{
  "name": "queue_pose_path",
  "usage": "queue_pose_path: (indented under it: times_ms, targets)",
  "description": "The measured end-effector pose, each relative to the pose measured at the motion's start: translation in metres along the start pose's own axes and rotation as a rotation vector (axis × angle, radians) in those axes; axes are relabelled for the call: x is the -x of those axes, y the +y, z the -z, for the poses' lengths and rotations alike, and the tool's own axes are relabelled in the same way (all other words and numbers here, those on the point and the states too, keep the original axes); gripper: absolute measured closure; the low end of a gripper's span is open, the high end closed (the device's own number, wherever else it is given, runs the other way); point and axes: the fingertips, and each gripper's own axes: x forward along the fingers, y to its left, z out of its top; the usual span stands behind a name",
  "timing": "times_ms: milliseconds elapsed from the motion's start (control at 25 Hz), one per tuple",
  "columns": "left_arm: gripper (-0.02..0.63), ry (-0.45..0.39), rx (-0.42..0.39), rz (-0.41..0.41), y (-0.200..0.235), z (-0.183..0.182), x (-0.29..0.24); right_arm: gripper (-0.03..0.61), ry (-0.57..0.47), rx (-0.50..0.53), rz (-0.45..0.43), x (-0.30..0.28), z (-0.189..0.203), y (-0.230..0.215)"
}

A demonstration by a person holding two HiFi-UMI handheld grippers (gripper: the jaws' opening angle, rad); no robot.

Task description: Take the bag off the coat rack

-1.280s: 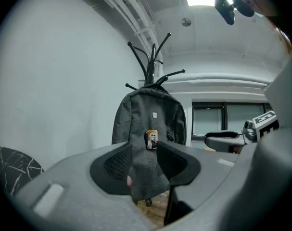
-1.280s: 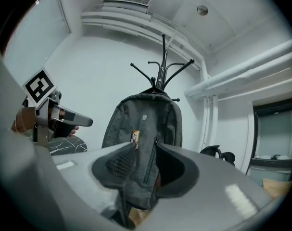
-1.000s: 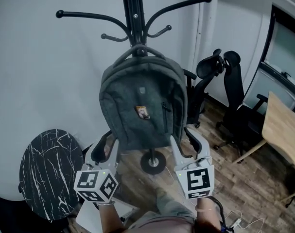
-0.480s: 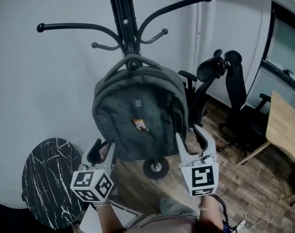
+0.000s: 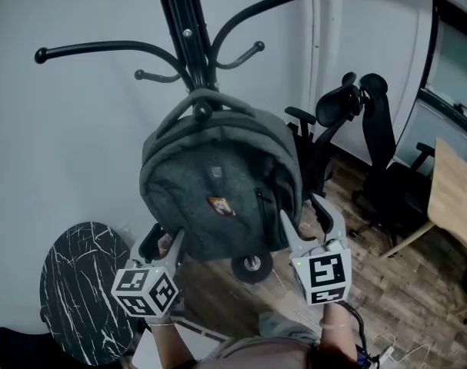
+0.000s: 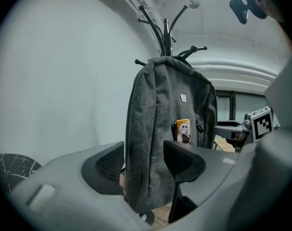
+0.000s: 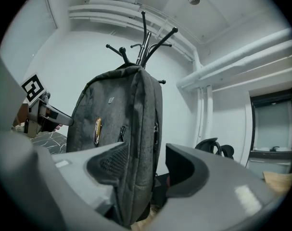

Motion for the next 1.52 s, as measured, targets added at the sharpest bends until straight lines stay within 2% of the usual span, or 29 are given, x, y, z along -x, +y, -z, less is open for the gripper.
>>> queue_pose_path:
  times_ms: [360, 560, 800, 1120, 1520]
  targets:
    - [0.364, 0.062, -0.003, -0.013, 0.005, 0.017, -0.022, 0.329, 0.038, -0.041, -0.054, -0.022, 0.019, 0.000]
    - [0.365, 0.042, -0.011, -0.048, 0.008, 0.014, -0.029, 0.327, 0.042, -0.073, -0.096, -0.033, 0.023, 0.000]
    - [0.438, 0.037, -0.032, -0.100, 0.009, 0.014, -0.033, 0.346, 0.027, -0.139, -0.154, -0.042, 0.027, 0.000]
    - [0.509, 0.025, -0.081, -0.117, 0.000, 0.012, -0.031, 0.428, -0.021, -0.064, -0.152, -0.038, 0.022, 0.004]
    - [0.535, -0.022, -0.110, -0.141, -0.008, 0.007, -0.016, 0.472, -0.084, 0.015, -0.103, -0.019, 0.009, 0.015]
